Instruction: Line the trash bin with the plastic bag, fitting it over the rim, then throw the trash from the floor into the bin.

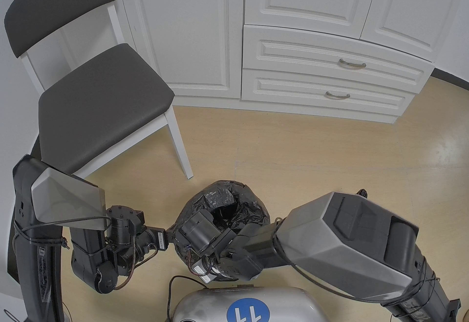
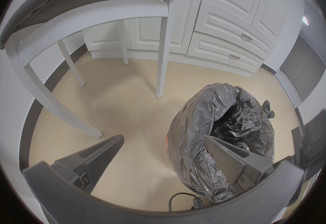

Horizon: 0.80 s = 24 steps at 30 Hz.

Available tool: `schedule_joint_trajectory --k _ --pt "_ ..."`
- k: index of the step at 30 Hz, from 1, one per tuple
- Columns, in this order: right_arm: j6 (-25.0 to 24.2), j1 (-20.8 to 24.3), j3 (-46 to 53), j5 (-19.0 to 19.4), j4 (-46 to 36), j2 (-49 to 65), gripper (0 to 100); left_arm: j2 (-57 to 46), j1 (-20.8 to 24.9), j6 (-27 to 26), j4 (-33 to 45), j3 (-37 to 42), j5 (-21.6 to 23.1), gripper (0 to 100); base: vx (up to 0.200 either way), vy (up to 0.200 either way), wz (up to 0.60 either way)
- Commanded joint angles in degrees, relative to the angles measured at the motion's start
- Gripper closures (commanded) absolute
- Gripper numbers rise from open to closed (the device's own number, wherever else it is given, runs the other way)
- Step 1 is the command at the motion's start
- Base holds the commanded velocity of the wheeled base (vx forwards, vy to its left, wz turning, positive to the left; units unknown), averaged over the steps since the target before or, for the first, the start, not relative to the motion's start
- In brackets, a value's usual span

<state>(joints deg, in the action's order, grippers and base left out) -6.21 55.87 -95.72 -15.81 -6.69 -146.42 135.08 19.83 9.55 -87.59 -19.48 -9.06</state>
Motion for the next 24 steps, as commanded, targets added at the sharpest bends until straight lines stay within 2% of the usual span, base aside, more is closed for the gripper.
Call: schedule_joint_trajectory --k 1,7,10,11,12,13,14,15,18,20,24 --pt "-1.27 -0.59 4.58 -0.27 0.36 7.55 100 -1.58 0.20 -0.14 -0.04 1.81 0.18 0 0.000 0.000 0.00" --pt "-1.27 -0.85 14.95 -1.33 1.68 18.01 100 -5.80 0.91 -0.32 -0.04 4.63 1.76 0 0.000 0.000 0.00" --pt "-1.35 -0.50 26.46 -1.68 8.27 25.57 100 -7.99 2.40 -0.58 -0.04 7.53 1.76 0 0.000 0.000 0.00" --pt "-1.35 -0.50 26.46 -1.68 8.27 25.57 100 -7.99 2.40 -0.58 -0.04 7.53 1.76 0 0.000 0.000 0.00" --pt "-1.27 -0.06 32.26 -2.03 14.43 28.38 100 -8.61 2.75 -1.11 -0.04 9.20 1.76 0 0.000 0.000 0.00" --pt "-1.18 0.12 34.99 -2.03 17.68 29.61 0 -9.14 2.75 -1.55 -0.04 10.16 1.76 0 0.000 0.000 0.00" --pt "-1.18 0.12 34.99 -2.03 17.68 29.61 0 -9.14 2.75 -1.55 -0.04 10.16 1.76 0 0.000 0.000 0.00" --pt "-0.91 0.47 39.47 -3.09 23.39 31.81 0 -10.63 2.67 -2.07 -0.04 12.27 1.76 0 0.000 0.000 0.00" --pt "-1.18 1.00 44.39 -4.93 29.54 34.36 0 -13.62 2.58 -1.90 -0.04 15.26 1.94 0 0.000 0.000 0.00" --pt "-1.18 1.00 47.38 -4.67 31.57 36.03 0 -14.50 2.67 -1.81 -0.04 16.40 1.85 0 0.000 0.000 0.00" --pt "-0.65 1.00 59.33 -3.17 45.63 41.92 0 -16.34 3.28 -0.49 0.05 19.48 0.97 0 0.000 0.000 0.00"
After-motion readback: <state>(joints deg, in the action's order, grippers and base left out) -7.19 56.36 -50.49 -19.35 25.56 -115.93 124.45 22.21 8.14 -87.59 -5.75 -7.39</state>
